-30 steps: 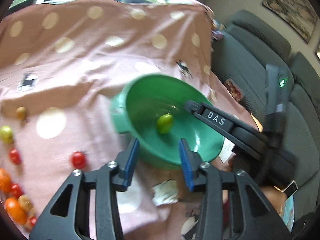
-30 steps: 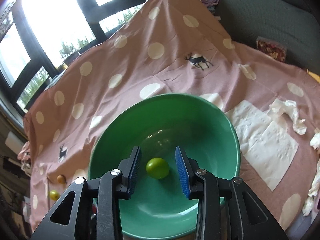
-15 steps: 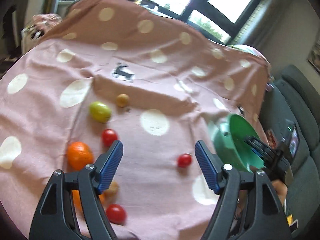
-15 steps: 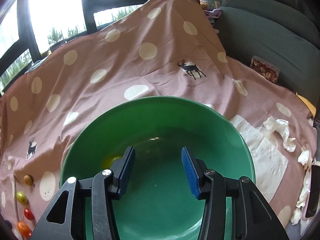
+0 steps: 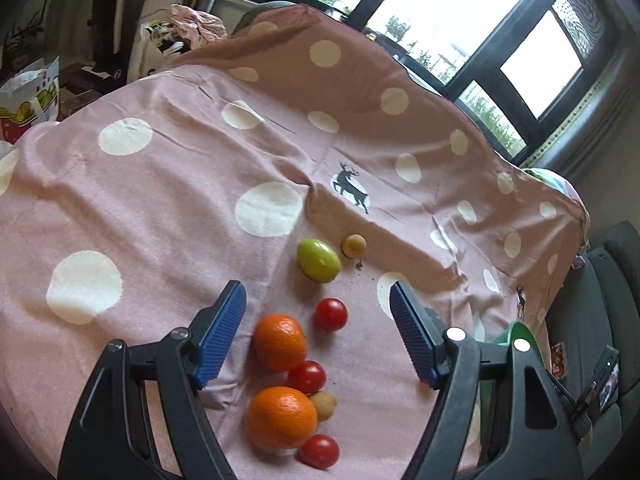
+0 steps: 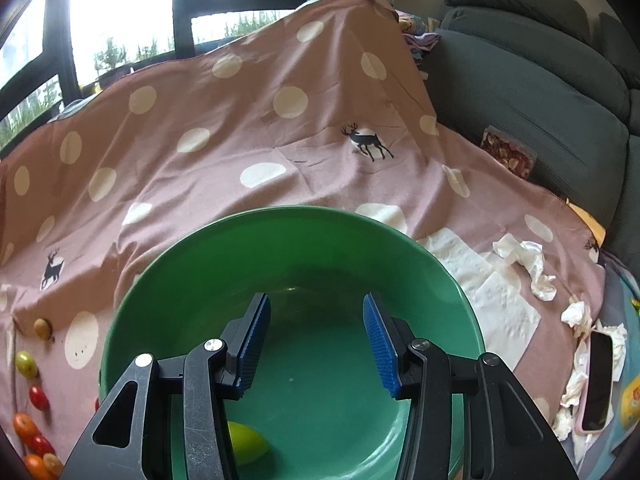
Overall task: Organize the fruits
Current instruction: 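Move the right tool back toward the oranges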
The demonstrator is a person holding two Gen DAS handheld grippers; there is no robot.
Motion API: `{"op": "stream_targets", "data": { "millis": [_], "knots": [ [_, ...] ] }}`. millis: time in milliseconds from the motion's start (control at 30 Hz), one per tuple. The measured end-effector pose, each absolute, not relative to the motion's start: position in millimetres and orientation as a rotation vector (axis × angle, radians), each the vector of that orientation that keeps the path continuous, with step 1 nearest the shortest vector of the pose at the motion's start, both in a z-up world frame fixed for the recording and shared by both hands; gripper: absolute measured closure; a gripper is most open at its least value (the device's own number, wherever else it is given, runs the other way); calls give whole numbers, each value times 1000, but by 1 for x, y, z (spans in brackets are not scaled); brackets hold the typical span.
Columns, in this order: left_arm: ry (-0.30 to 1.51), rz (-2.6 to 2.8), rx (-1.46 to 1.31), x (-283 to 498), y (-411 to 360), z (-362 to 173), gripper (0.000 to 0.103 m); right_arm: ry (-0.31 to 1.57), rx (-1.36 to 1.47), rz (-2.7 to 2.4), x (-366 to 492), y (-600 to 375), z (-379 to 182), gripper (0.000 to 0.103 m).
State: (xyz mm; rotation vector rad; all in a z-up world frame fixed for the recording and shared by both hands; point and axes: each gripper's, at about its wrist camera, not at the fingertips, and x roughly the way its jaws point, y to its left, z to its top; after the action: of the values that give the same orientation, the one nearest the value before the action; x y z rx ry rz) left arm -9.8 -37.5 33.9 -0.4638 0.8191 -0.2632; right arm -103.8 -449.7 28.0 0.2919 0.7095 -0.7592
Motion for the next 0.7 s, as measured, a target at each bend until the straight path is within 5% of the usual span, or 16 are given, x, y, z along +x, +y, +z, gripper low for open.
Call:
{"op": "stream_targets", "data": {
  "millis": [400, 700],
  "knots": [
    [852, -161, -558, -5, 4, 29, 26, 636, 411, -201, -96, -374, 64, 54],
    [873, -101, -562, -3, 24, 23, 27, 929, 471, 246, -36, -274, 19, 54]
  ]
}}
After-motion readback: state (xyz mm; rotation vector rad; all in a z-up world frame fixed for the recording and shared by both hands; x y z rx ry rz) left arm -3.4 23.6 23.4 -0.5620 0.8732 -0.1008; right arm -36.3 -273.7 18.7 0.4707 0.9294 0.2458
